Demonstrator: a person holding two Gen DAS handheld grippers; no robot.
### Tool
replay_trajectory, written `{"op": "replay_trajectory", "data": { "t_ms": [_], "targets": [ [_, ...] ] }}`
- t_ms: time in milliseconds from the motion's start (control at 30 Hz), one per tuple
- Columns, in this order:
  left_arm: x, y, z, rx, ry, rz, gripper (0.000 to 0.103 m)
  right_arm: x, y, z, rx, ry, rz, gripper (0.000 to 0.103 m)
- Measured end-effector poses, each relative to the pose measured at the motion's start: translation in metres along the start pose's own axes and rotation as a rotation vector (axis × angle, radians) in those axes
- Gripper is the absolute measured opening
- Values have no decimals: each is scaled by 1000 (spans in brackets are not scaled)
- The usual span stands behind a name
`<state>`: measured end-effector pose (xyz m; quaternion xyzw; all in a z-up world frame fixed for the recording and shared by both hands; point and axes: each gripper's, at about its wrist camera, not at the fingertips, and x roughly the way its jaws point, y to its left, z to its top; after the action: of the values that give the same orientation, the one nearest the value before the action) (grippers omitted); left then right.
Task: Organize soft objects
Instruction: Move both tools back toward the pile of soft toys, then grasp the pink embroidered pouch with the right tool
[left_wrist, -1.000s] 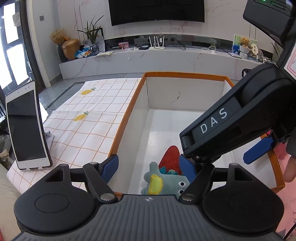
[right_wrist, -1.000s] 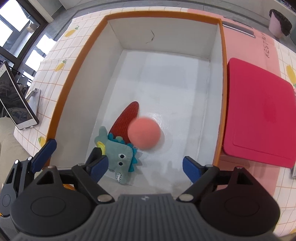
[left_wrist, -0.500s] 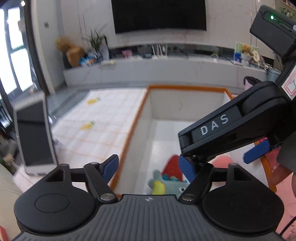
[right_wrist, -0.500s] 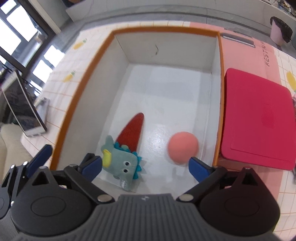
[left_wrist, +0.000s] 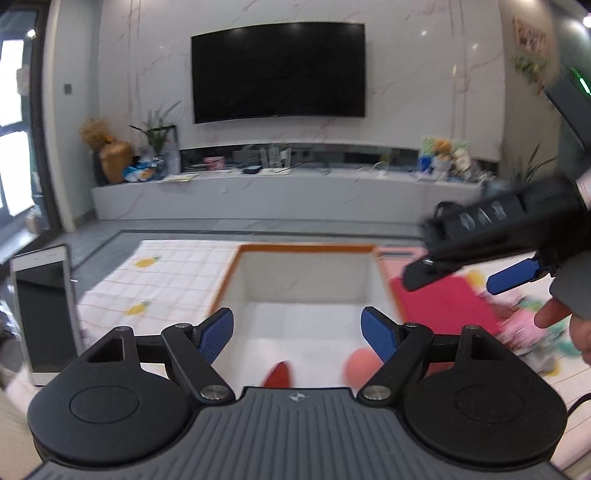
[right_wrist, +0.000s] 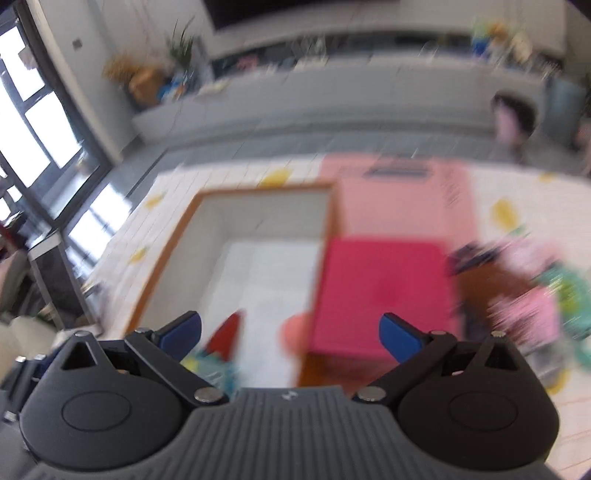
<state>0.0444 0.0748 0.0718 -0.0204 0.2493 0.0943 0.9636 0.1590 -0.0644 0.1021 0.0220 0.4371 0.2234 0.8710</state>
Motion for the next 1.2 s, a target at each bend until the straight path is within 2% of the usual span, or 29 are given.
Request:
{"op": "replay_trajectory", "data": {
  "t_ms": [200, 400, 467, 500, 567, 600, 633, 700, 867, 1033, 1200],
  "targets": [
    [-14, -25, 22, -37, -62, -75, 93, -47, -69, -2, 25, -129, -128, 100],
    [-12, -77, 22, 84, -76, -126, 93, -59, -133, -19, 69, -206, -311, 100],
    [-6, -95, 15, 105, -67, -139, 93, -57, -154, -26, 131, -246, -360, 100],
    [-4, -103, 10, 106, -54, -151, 93, -53, -166, -29, 176, -257, -363, 100],
    [6, -118, -2, 96, 0, -170, 93, -39, -189, -31, 242, -233, -313, 100],
    [12, -124, -10, 94, 24, -169, 93, -30, -198, -33, 258, -220, -278, 97],
    [16, -129, -15, 98, 30, -168, 93, -23, -204, -34, 266, -220, -257, 89],
    [22, -142, -27, 141, 34, -176, 93, -7, -212, -33, 250, -211, -243, 84],
    [32, -169, -57, 262, 18, -187, 93, 27, -221, -23, 144, -241, -168, 84],
    [39, -180, -80, 286, -4, -182, 93, 69, -240, -6, 146, -197, -177, 79],
    [48, -178, -94, 281, 45, -198, 93, 109, -264, 5, 193, -114, -179, 78]
  ]
}}
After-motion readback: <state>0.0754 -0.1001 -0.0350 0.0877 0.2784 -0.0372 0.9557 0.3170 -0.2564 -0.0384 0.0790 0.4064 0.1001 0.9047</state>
